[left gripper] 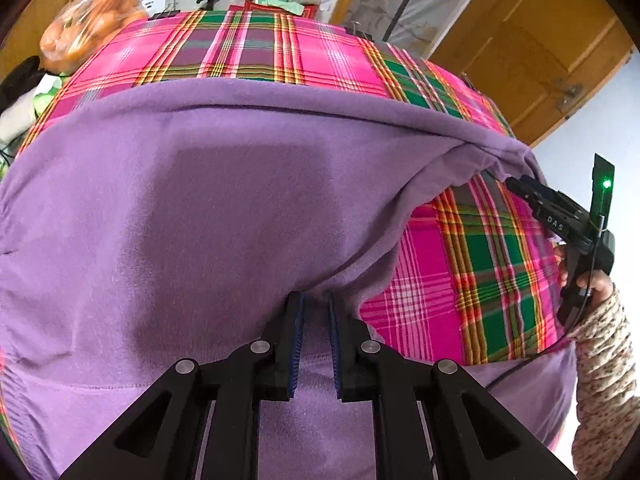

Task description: Fold clothes

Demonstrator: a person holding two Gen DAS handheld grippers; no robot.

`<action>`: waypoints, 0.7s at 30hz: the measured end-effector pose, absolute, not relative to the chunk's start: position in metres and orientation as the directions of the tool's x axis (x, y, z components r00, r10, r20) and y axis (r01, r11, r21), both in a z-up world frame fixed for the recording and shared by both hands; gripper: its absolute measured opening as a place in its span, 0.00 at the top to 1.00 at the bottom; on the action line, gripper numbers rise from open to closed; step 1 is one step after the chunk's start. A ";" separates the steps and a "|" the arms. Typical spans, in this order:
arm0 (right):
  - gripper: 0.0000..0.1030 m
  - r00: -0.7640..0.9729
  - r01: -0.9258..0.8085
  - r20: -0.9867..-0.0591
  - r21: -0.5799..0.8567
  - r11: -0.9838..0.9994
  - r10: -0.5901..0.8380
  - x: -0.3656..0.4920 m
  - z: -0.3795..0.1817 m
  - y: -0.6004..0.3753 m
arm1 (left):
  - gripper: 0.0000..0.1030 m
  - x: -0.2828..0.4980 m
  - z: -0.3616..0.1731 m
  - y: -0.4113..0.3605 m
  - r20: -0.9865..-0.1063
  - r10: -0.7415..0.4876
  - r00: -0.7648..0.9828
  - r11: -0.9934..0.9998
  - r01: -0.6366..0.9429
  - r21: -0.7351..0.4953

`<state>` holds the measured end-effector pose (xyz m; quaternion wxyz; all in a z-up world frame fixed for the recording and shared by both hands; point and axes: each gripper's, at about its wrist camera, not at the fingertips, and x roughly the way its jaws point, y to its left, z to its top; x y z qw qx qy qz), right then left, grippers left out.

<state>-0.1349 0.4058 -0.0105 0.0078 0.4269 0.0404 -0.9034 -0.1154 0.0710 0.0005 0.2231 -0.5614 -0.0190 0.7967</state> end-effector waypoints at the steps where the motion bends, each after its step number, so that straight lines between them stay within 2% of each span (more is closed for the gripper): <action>1: 0.51 -0.635 0.061 -0.773 -0.074 -0.995 0.018 -0.133 -0.011 0.403 | 0.87 -0.116 0.001 0.072 -0.888 0.370 -0.272 -0.901 -0.339 -0.272; 4: 0.47 -0.640 0.101 -0.769 -0.108 -0.989 0.019 -0.128 -0.016 0.393 | 0.86 -0.118 0.001 0.075 -0.891 0.357 -0.282 -0.904 -0.344 -0.253; 13: 0.46 -0.648 0.053 -0.757 -0.158 -0.986 0.086 -0.135 -0.018 0.394 | 0.84 -0.111 0.007 0.086 -0.894 0.322 -0.313 -0.892 -0.415 -0.176; 21: 0.46 -0.641 0.025 -0.761 -0.151 -0.988 0.100 -0.139 -0.017 0.400 | 0.82 -0.111 0.006 0.097 -0.884 0.399 -0.245 -0.849 -0.464 -0.254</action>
